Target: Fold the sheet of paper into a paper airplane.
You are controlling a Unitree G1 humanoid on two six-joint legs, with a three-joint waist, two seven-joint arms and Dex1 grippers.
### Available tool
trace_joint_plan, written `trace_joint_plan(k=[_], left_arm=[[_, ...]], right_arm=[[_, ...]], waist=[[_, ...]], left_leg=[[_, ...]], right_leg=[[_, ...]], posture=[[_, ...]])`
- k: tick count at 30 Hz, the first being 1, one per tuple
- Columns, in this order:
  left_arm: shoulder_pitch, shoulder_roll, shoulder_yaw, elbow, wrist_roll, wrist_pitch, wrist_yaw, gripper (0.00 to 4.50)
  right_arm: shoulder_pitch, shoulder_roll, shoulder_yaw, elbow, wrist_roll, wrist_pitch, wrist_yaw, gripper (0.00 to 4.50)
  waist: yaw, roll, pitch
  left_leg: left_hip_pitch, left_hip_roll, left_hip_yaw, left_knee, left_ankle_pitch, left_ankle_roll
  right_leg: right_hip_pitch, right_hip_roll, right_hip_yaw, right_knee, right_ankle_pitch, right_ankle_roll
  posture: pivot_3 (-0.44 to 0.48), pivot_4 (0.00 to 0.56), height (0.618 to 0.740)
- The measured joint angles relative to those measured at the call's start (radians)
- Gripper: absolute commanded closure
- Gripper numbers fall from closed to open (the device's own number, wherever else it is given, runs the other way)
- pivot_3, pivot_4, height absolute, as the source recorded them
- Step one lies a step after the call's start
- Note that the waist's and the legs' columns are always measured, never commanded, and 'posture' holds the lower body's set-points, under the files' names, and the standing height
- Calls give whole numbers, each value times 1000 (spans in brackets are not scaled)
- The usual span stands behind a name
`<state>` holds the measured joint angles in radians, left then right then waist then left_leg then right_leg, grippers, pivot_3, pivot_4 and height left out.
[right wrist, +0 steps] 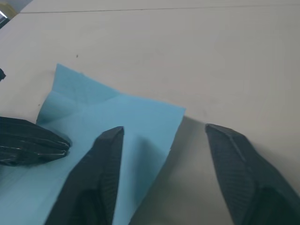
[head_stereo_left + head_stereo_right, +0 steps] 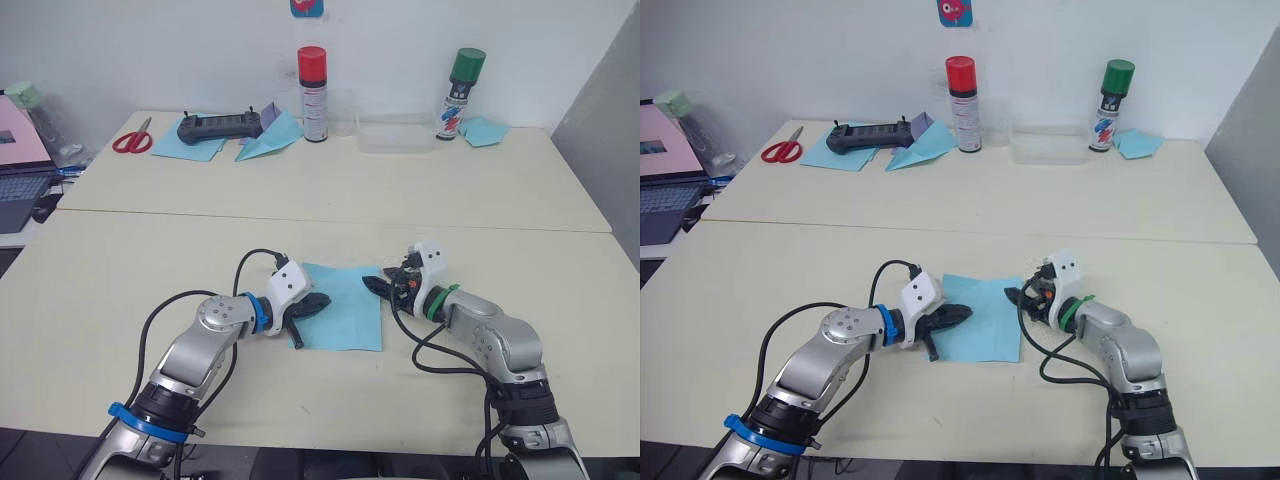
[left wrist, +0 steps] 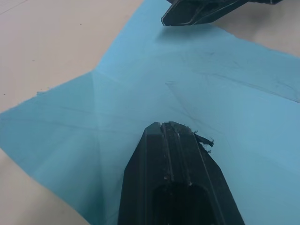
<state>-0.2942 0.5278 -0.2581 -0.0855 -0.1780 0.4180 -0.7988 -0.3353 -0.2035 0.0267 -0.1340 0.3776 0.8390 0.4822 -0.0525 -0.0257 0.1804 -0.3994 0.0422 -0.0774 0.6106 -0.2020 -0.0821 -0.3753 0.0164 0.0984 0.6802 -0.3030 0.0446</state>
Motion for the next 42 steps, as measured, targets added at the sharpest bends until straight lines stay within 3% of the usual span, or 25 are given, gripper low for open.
trace_joint_plan(k=[5, 10, 18, 42], left_arm=[[1, -1, 0, 0, 2, 0, 0, 4500], [6, -2, 0, -2, 7, -9, 2, 4500], [6, -2, 1, -3, 11, -11, 1, 4500], [-24, 1, 35, 39, 5, 7, -27, 4500]], right_arm=[[0, -12, 23, 0, 0, -1, 20, 4470], [0, -29, 50, -4, -5, -24, 42, 4470], [1, -133, 203, -49, -95, -178, 128, 4470], [-54, -213, 420, 21, -408, -463, 161, 4470]], waist=[[0, 0, 0], [0, 0, 0], [0, 0, 0], [-4, 0, 0]], left_leg=[[0, 0, 0, 0, 0, 0], [0, 0, 0, 0, 0, 0], [0, 0, 0, 0, 0, 0], [0, 1, 0, -1, 0, 0]], right_leg=[[0, 0, 0, 0, 0, 0], [0, 0, 0, 0, 0, 0], [-1, 0, 0, -1, 0, 0], [-1, 0, 0, -1, 0, 0]], posture=[[0, 150, 740], [0, 150, 740], [0, 150, 740], [0, 150, 740]])
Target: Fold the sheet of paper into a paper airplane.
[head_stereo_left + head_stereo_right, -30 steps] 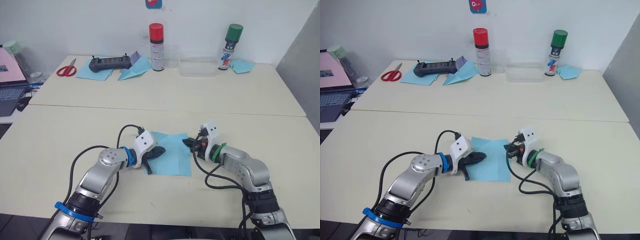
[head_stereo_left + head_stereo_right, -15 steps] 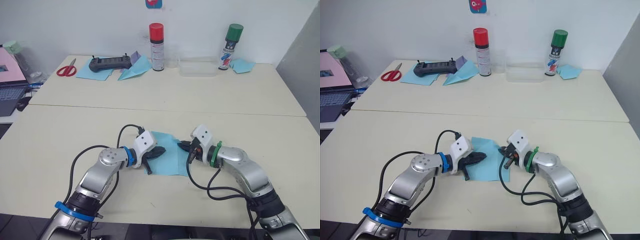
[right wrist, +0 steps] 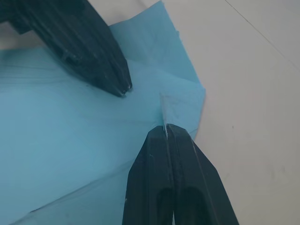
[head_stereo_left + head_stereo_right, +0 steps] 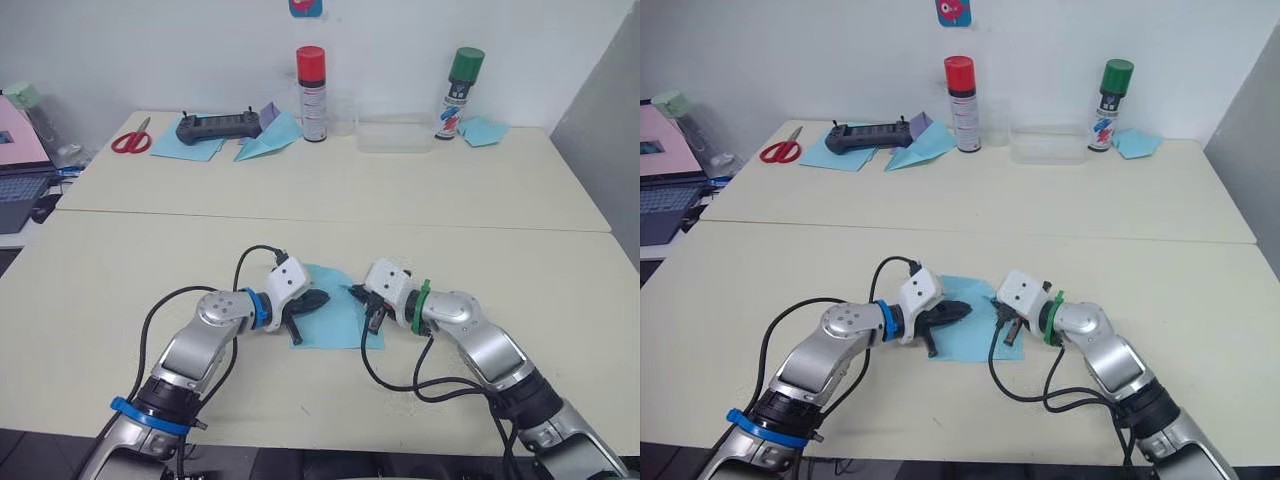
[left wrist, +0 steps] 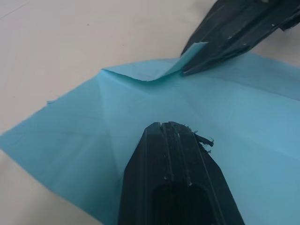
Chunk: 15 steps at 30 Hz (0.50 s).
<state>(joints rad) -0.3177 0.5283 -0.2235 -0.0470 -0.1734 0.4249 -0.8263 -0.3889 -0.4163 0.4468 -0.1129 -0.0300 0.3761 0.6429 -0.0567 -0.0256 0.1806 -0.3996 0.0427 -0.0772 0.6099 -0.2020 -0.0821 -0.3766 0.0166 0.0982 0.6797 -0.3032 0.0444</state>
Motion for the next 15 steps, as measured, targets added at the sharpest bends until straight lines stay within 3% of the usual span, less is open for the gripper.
trace_joint_plan(k=[6, 15], left_arm=[[0, -28, 65, 23, -61, 54, 13, 4500], [-124, -124, 80, 109, -61, 66, 74, 4500]], right_arm=[[-2, 17, 5, 28, -30, -21, 9, 4470], [-7, 26, 3, 39, -56, -37, 22, 4470]], waist=[[-1, 0, 0], [-2, -1, 0]], left_leg=[[-1, 0, 0, 0, 0, 0], [-1, 0, 0, 0, 0, 0]], right_leg=[[-1, 0, 0, 0, 0, 0], [-1, 0, 0, 0, 0, 0]], posture=[[0, 150, 740], [0, 150, 740]])
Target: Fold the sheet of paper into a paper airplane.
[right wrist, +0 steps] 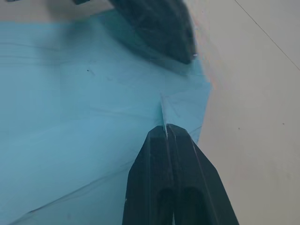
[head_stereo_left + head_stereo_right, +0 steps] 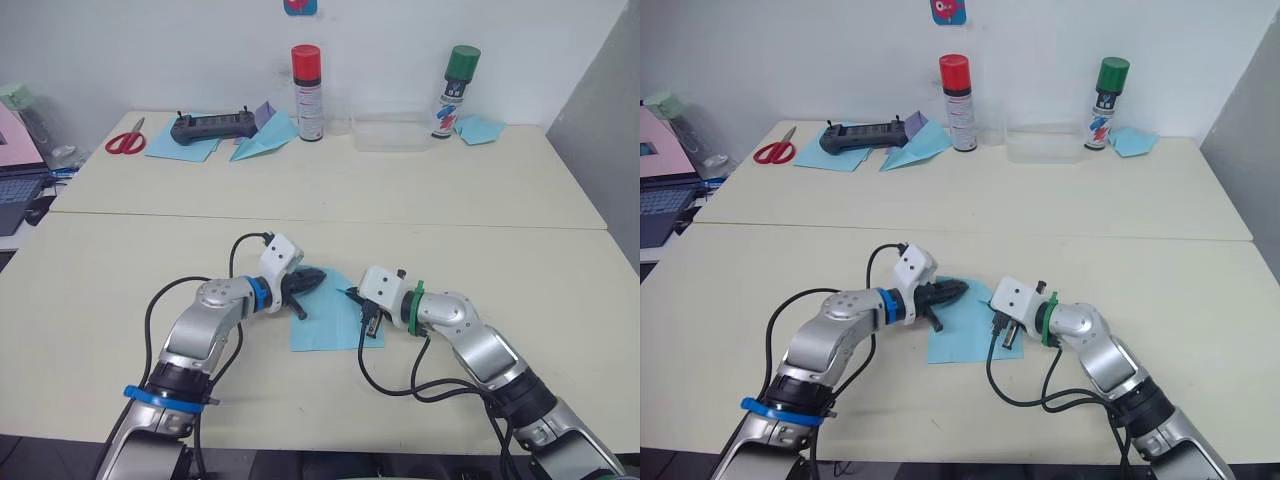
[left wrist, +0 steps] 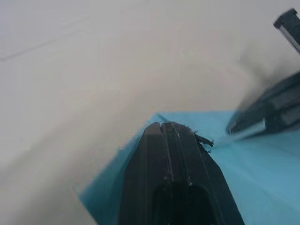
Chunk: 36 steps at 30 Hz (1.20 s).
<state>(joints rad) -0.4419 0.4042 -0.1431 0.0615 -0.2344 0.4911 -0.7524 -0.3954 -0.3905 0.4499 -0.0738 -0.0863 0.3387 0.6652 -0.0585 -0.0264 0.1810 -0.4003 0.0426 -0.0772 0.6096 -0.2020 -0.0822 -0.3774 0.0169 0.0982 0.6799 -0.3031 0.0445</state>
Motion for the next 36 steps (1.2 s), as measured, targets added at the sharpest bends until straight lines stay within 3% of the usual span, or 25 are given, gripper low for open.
trace_joint_plan(k=[11, 23, 26, 35, 36], left_arm=[[-69, -41, -107, 135, 90, -97, -38, 4500], [-86, -41, -154, 150, 166, -148, -67, 4500], [-86, -41, -155, 150, 166, -148, -68, 4500], [-92, -52, -158, 180, 168, -177, -73, 4500], [-94, -53, -158, 186, 169, -185, -75, 4500]], right_arm=[[11, 6, -5, -14, -14, 12, 0, 4470], [15, 16, -17, -22, -9, 40, 9, 4470], [17, 16, -25, -25, -7, 47, 15, 3886], [57, -16, -95, -107, 128, 197, 126, 768], [64, -18, -102, -117, 152, 225, 141, 768]], waist=[[1, 0, 0], [1, 0, 0], [1, 0, 0], [2, 0, -1], [2, 0, -1]], left_leg=[[0, 0, 0, 0, 0, 0], [0, 0, 0, 0, 0, 0], [0, 0, 0, 0, 0, 0], [1, -1, -1, 0, 0, 0], [1, -1, -1, 0, 0, 0]], right_leg=[[0, 0, 0, 0, 0, 0], [1, 0, 0, 0, 0, 0], [1, 0, 0, 0, 0, 0], [2, 0, -1, 0, 0, 1], [2, 0, -1, 0, 0, 1]], posture=[[0, 150, 740], [0, 150, 740], [0, 150, 740], [0, 150, 740], [0, 150, 740]])
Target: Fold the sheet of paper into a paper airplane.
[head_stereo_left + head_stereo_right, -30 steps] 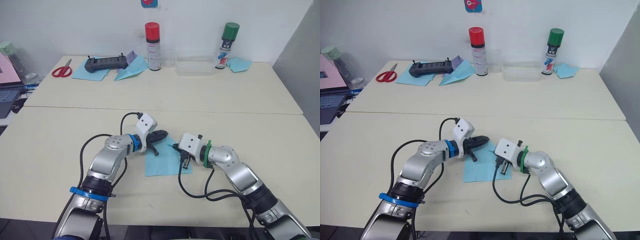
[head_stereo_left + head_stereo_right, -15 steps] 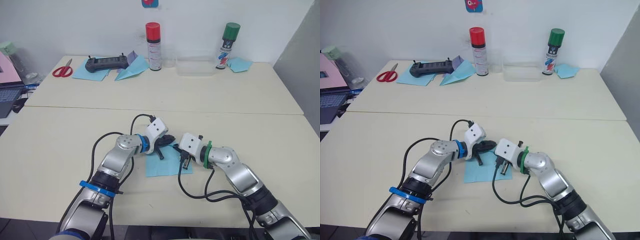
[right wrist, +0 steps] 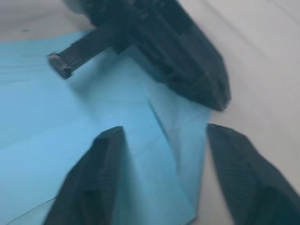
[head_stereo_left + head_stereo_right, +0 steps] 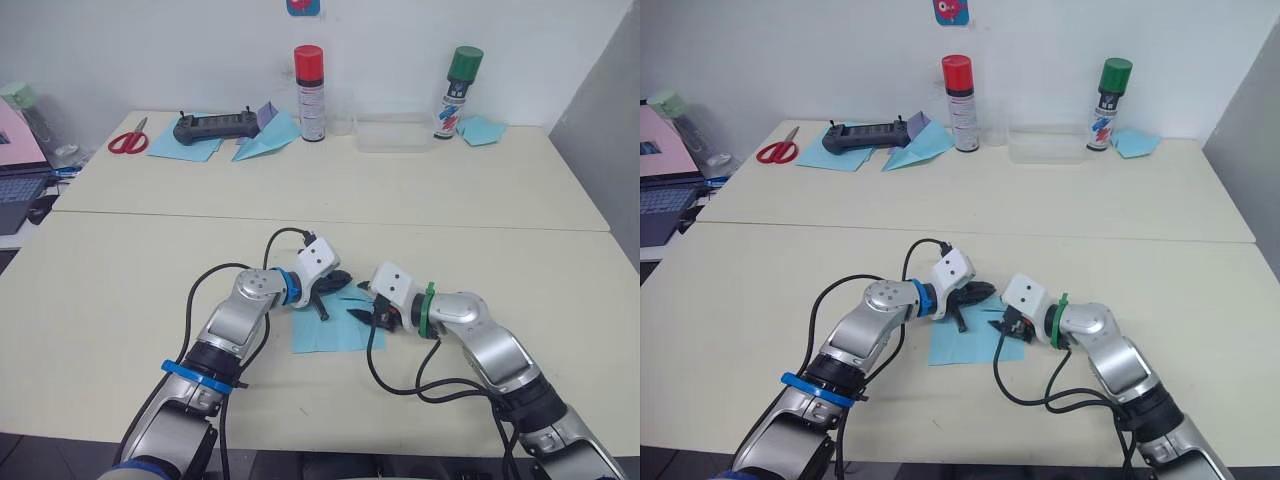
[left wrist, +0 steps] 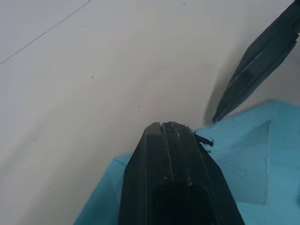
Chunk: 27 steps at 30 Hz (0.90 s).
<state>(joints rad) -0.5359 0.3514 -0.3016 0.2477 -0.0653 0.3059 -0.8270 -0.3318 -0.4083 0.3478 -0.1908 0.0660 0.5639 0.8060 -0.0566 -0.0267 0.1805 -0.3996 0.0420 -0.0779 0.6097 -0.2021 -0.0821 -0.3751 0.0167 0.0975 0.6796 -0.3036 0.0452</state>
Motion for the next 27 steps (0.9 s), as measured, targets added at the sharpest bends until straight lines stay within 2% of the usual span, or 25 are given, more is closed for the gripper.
trace_joint_plan(k=[3, 9, 13, 21, 27], left_arm=[[-5, -1, -2, 17, 4, -15, -5, 4500], [-10, -3, -5, 34, 13, -35, -13, 4500], [-12, -3, -7, 38, 23, -49, -15, 4500], [-17, -3, -7, 43, 28, -57, -25, 4500], [-20, -4, -7, 54, 29, -73, -28, 4500]], right_arm=[[8, 0, -25, -25, 64, 64, 19, 768], [9, 25, -152, -61, 195, 150, 0, 768], [-9, 49, -216, -38, 227, 164, -55, 1601], [-28, 64, -133, 63, 144, 119, -140, 4439], [-34, 71, -97, 77, 111, 110, -159, 4478]], waist=[[0, 0, 0], [2, 0, 0], [2, 0, 0], [3, 0, 0], [3, 0, -1]], left_leg=[[0, 0, 0, 0, 0, 0], [0, 0, 0, 0, 0, 0], [0, -1, 0, 0, 0, 0], [0, -1, 0, 0, 0, 0], [1, -1, 0, 0, 0, 0]], right_leg=[[0, 0, 0, 0, 0, 0], [0, 0, 0, 0, 0, 0], [0, 0, 0, 0, 0, 0], [0, 0, 0, 0, 0, 0], [1, 0, 0, 0, 0, 0]], posture=[[0, 150, 740], [0, 150, 740], [0, 150, 740], [0, 150, 740], [0, 150, 740]])
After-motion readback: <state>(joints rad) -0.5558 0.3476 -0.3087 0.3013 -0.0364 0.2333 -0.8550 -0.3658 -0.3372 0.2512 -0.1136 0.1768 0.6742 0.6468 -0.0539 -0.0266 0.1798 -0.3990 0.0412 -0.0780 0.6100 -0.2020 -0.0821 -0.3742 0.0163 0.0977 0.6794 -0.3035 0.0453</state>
